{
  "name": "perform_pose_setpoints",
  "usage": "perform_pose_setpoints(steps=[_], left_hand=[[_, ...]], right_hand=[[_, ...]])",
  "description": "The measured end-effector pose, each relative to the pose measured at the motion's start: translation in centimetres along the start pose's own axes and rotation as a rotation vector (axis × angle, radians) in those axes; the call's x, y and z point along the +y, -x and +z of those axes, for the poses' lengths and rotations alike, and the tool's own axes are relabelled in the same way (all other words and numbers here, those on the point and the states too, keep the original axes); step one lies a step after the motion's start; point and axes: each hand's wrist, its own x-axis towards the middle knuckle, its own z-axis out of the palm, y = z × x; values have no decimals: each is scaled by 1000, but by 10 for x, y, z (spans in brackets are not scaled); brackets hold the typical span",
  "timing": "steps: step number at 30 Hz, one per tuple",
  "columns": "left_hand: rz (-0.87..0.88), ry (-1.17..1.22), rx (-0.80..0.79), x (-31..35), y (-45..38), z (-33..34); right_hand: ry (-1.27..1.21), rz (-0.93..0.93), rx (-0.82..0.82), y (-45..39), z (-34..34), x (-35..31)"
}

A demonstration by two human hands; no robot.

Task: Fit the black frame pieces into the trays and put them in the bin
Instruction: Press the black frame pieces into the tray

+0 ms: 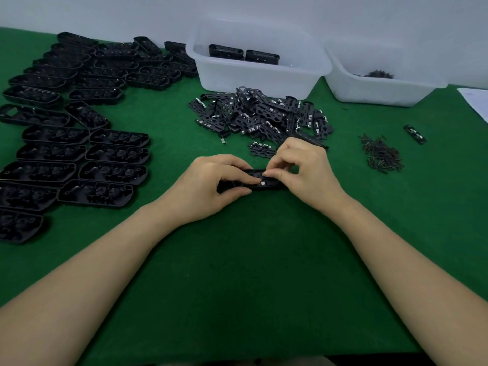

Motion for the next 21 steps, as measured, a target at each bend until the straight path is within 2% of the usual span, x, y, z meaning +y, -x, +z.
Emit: perform_pose_setpoints(steps=[4, 6, 8, 10, 13, 15, 17, 21], left_hand=[[16, -4, 2, -1, 1, 0], [35, -10, 6, -1, 2, 0], [53, -38, 14, -2, 2, 0], [67, -57, 19, -2, 2, 0], [68, -44, 2, -1, 2, -1], [53, -24, -7, -1, 2, -2], [23, 3, -10, -2, 1, -2], [-47, 85, 17, -3, 0, -3]], right_hand=[[-224, 174, 118, 5, -7, 4], [-267, 196, 125, 10, -16, 6], [-179, 125, 15, 16, -21, 6], [57, -8, -107, 22, -19, 4], [423, -229, -113, 26, -13, 1], [570, -316, -97, 27, -10, -2], [586, -323, -106, 27, -7, -2], [362, -145, -162, 24, -6, -6]])
